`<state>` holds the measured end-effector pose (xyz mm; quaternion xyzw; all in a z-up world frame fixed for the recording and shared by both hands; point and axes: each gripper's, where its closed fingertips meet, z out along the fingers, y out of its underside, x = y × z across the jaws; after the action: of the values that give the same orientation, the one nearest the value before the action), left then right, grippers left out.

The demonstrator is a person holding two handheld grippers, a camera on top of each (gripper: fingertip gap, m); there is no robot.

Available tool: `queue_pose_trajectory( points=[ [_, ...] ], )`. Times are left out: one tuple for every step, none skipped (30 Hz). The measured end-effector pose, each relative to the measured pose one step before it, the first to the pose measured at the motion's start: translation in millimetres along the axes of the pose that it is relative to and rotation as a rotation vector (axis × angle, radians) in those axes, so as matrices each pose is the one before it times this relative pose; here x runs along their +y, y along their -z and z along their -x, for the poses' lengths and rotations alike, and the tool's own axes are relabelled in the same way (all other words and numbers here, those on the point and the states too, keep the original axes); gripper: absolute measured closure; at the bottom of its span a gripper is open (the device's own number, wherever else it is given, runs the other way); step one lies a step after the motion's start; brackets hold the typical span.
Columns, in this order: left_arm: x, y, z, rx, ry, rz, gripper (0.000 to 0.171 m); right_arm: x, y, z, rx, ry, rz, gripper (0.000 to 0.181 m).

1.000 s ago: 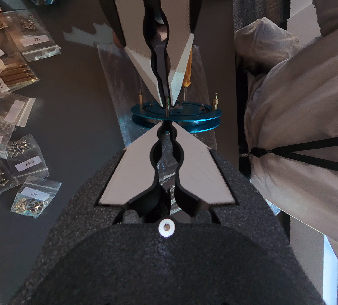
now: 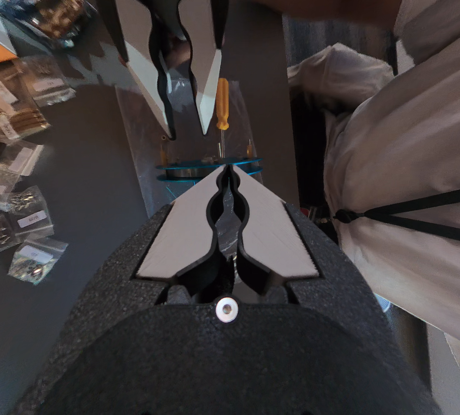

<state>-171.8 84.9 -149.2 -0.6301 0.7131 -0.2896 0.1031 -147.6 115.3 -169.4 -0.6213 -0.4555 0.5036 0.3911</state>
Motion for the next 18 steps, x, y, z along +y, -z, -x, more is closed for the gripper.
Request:
queue_pose_trajectory(
  points=[
    [-2.83,10.39,0.61,-0.0359,-0.0161,-0.01273,0.171,-1.39,0.8,0.33,-0.0024,-0.0067,-0.0078,0.16],
    [0.69,8.56,3.67,-0.0509,-0.0272,0.0016,0.171,0.79,-0.47,-2.31,0.0156,-0.0025,0.0052,0.161],
    [1.13,5.92,0.03,-0.017,-0.0048,-0.01065,0.171,2.5,-1.92,-3.12,0.0326,0.0082,0.0178,0.161],
    [2.31,2.9,-1.84,0.0049,0.0173,-0.01839,0.171,1.62,-2.72,0.58,0.0282,0.0227,0.0171,0.16],
    [6.12,-0.2,1.71,-0.0139,0.0121,-0.0082,0.171,0.6,-3.19,3.64,0.0229,0.0402,0.0121,0.16],
    [9.7,-3.56,4.26,-0.0312,-0.0079,-0.00212,0.171,-1.92,-3.57,2.06,0.041,0.0426,0.004,0.159],
    [9.24,-6.66,4.93,-0.0355,-0.0071,-0.03053,0.171,-4.5,-3.18,3.44,0.0348,0.0355,-0.0052,0.159],
    [7.51,-8.08,3.71,-0.0201,0.0261,-0.07655,0.171,-4.15,-2.95,4.08,0.0355,0.0285,-0.0004,0.159],
    [11.51,-6.74,6.82,-0.032,0.0397,-0.08556,0.171,2.03,-3.66,9.27,0.0123,0.0351,0.0325,0.159],
    [18.67,-4.96,8.37,-0.0384,0.0483,-0.05724,0.171,6.58,-4.09,12.35,-0.0085,0.0446,0.0483,0.158],
    [21.89,-2.24,8.22,-0.0363,0.0544,-0.02612,0.171,8.04,-4.66,7.53,0.0093,0.0298,0.0468,0.156],
    [19.06,1.13,1.98,0.0017,0.0518,-0.01824,0.171,8.92,-4.88,5.95,0.0,0.0094,0.0489,0.157],
    [12.24,5.11,-0.48,0.0083,0.046,-0.02842,0.171,7.06,-4.32,5.83,-0.0186,-0.0026,0.0387,0.154],
    [5.17,8.92,-1.32,0.0011,0.0251,-0.04036,0.171,2.05,-3.81,1.91,-0.009,-0.0153,0.0155,0.154],
    [1.89,11.74,-2.85,-0.0013,0.0096,-0.03422,0.171,-1.08,-4.22,0.53,-0.0018,-0.0164,0.0075,0.155],
    [-0.03,12.66,-0.25,-0.0233,0.0082,-0.02934,0.171,-3.43,-4.78,1.93,-0.0037,-0.0039,0.0051,0.154],
    [-1.03,11.84,3.86,-0.0495,0.0075,-0.02978,0.171,-6.2,-5.89,3.21,-0.0068,0.0101,-0.0056,0.154],
    [0.53,10.73,3.15,-0.0386,-0.001,-0.01242,0.171,-7.55,-9.11,3.93,-0.0167,0.0105,-0.0061,0.153]
  ],
)
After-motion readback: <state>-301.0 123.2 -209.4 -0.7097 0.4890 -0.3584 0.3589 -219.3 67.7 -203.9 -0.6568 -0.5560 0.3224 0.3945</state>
